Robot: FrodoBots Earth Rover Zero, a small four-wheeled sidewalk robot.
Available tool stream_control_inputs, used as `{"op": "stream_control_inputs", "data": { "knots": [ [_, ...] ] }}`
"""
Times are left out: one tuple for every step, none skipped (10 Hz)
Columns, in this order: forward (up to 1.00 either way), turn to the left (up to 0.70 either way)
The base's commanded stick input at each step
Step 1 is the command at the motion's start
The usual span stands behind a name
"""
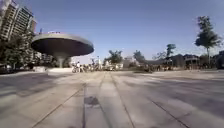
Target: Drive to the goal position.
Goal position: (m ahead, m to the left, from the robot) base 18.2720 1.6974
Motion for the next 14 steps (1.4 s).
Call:
{"op": "stream_control_inputs", "data": {
  "knots": [
    [0.70, 0.00],
    [0.70, 0.00],
    [0.70, 0.00],
    [0.70, 0.00],
    [0.70, 0.00],
    [0.70, 0.00],
    [0.70, 0.00],
    [0.70, 0.00],
    [0.70, 0.00],
    [0.70, 0.00],
    [0.70, 0.00],
    [0.70, 0.00],
    [0.70, 0.00],
    [0.70, 0.00]
  ]
}}
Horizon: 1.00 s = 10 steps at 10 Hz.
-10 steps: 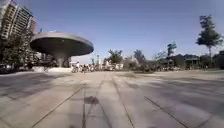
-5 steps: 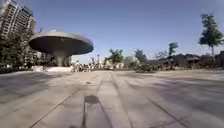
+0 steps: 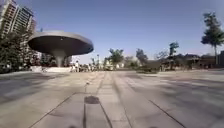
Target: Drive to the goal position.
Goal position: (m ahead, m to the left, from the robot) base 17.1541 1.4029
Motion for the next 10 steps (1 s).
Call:
{"op": "stream_control_inputs", "data": {
  "knots": [
    [0.70, 0.00],
    [0.70, 0.00],
    [0.70, 0.00],
    [0.70, 0.00],
    [0.70, 0.00],
    [0.70, 0.00],
    [0.70, 0.00],
    [0.70, 0.00],
    [0.70, 0.00],
    [0.70, 0.00]
  ]
}}
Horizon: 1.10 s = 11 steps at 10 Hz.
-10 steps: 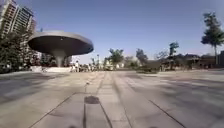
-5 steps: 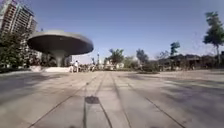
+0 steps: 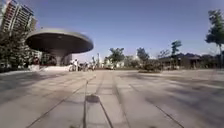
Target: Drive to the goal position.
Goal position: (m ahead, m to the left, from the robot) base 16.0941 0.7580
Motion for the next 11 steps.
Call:
{"op": "stream_control_inputs", "data": {
  "knots": [
    [0.70, 0.00],
    [0.70, 0.00],
    [0.70, 0.00],
    [0.70, 0.00],
    [0.70, 0.00],
    [0.70, 0.00],
    [0.70, 0.00],
    [0.70, 0.00],
    [0.70, 0.00],
    [0.70, 0.00],
    [0.70, 0.00]
  ]
}}
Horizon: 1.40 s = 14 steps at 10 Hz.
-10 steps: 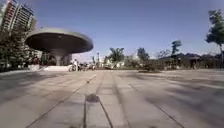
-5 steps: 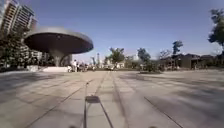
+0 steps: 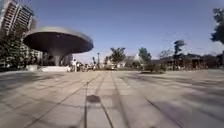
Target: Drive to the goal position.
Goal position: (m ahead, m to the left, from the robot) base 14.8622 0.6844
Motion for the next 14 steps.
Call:
{"op": "stream_control_inputs", "data": {
  "knots": [
    [0.70, 0.00],
    [0.70, 0.00],
    [0.70, 0.00],
    [0.70, 0.00],
    [0.70, 0.00],
    [0.70, 0.00],
    [0.70, 0.00],
    [0.70, 0.00],
    [0.70, 0.00],
    [0.70, 0.00],
    [0.70, 0.00],
    [0.70, 0.00],
    [0.70, 0.00],
    [0.70, 0.00]
  ]
}}
